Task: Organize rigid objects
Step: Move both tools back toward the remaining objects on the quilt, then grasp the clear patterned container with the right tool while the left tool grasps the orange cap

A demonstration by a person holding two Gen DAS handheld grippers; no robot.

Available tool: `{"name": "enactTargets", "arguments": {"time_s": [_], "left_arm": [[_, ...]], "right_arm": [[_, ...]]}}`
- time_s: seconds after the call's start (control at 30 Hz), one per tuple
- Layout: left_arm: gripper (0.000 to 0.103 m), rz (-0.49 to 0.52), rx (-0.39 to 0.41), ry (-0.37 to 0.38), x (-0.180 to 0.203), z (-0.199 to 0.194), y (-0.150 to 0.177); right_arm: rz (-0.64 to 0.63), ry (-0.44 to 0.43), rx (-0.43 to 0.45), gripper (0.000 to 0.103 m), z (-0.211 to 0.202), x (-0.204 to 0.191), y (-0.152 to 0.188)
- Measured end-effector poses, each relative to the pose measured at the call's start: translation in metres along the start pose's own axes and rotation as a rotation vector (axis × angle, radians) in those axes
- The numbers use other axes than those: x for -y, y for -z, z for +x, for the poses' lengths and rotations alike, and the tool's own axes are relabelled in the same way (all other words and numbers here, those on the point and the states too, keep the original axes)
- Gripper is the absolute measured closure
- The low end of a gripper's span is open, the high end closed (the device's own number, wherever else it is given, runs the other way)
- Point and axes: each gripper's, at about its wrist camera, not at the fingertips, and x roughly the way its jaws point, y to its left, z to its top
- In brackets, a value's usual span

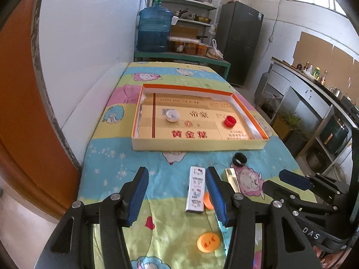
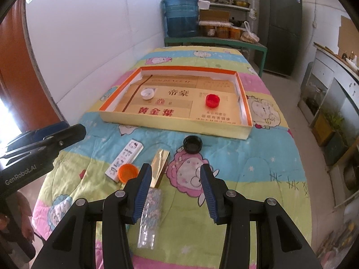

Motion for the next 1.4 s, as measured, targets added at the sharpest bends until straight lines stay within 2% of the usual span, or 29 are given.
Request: {"name": "enactTargets", "arguments": {"time_s": [0.27, 0.5, 0.87, 0.93, 1.0, 1.17, 1.4], "left_arm": [[0.050, 0.013, -0.023, 0.047, 0.002, 0.004, 0.026], [0.050, 0.028, -0.032, 0.059, 0.002, 0.004, 0.044], [0.050, 0.071, -0.037, 0.087, 0.003, 0.001, 0.063], [0.050, 0.093, -0.042, 0.098, 0.005, 0.001, 0.067], [0.050, 0.111, -0.048, 0.110, 0.008, 0.000, 0.070], [0.050, 0.144, -0.066, 0.140, 0.016, 0.001, 0.077], [0.050, 0.158, -0.107, 0.141, 0.022, 0.012, 0.085]], "right_arm": [[0.007, 0.006, -0.050, 0.057, 0.013, -0.005, 0.021], [0.001, 0.003, -0.083, 0.057, 0.023, -0.018, 0.037], [-0.014, 0.066, -0.106, 0.058, 0.034, -0.028, 0.047], [-0.015, 0.049, -0.109, 0.066, 0.035, -0.030, 0.048], [-0.022, 0.039, -0.110, 0.083, 0.037, -0.033, 0.050], [-0.019, 0.038, -0.107, 0.083, 0.036, -0.032, 0.050], [-0.002, 0.025, -0.109, 0.083, 0.033, -0.028, 0.051]]}}
